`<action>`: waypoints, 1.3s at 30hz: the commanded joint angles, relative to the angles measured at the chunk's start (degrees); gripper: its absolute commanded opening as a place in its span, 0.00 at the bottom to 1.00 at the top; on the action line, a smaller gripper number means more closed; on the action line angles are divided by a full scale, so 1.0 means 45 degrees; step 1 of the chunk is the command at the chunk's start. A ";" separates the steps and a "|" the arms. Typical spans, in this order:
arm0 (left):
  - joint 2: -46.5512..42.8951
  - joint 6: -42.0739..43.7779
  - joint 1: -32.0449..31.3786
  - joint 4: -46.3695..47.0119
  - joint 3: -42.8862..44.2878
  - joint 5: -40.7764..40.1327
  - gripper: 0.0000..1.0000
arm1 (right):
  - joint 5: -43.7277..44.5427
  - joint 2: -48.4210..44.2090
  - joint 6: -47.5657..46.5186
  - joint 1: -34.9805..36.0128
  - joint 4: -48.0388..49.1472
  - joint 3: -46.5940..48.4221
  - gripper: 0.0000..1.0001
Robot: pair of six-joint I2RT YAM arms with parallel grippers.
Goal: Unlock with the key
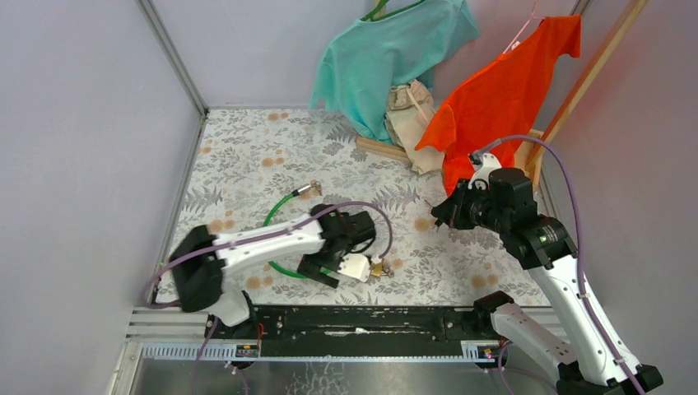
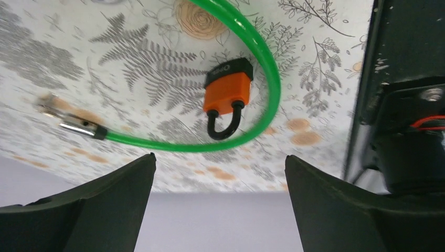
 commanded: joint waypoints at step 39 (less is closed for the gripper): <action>-0.2808 0.8759 0.0954 0.6188 -0.6718 -0.0362 0.70 | 0.0327 -0.0109 -0.0335 -0.0042 0.0042 0.0735 0.00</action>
